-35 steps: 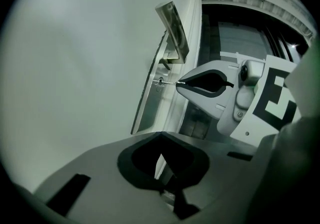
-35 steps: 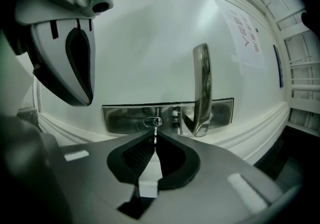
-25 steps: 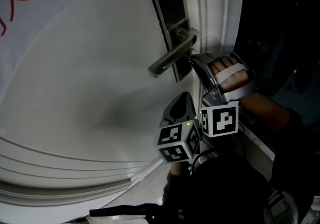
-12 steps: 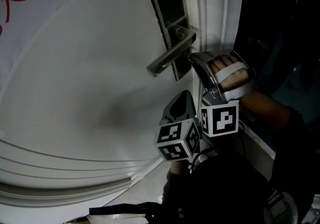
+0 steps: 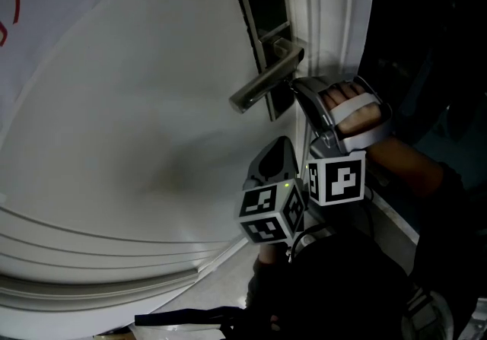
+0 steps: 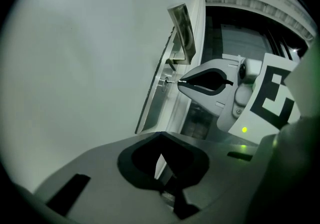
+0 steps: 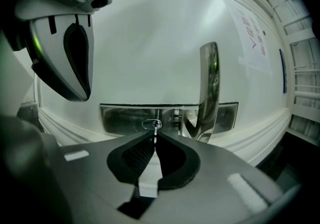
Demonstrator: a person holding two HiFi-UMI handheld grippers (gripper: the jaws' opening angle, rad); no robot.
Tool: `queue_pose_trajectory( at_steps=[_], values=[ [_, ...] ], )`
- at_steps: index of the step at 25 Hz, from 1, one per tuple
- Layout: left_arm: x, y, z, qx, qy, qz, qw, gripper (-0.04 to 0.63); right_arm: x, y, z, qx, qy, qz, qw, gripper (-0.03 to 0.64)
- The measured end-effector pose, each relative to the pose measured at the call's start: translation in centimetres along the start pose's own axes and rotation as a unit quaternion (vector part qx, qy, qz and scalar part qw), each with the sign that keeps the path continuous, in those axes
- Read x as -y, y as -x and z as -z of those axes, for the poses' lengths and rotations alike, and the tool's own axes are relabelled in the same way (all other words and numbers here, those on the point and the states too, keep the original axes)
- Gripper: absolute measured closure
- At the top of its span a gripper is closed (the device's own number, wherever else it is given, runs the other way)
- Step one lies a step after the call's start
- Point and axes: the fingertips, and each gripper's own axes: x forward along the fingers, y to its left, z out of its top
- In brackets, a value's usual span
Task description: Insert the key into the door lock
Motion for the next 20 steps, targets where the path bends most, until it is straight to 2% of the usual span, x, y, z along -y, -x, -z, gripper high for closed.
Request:
queue_pose_trajectory(
  at_steps=[20],
  values=[
    [-0.25, -0.15, -0.08, -0.001, -0.003, 0.003, 1.0, 0.595, -0.06, -0.18, -0.07, -0.002, 0.002, -0.001, 1.0, 0.604]
  ],
)
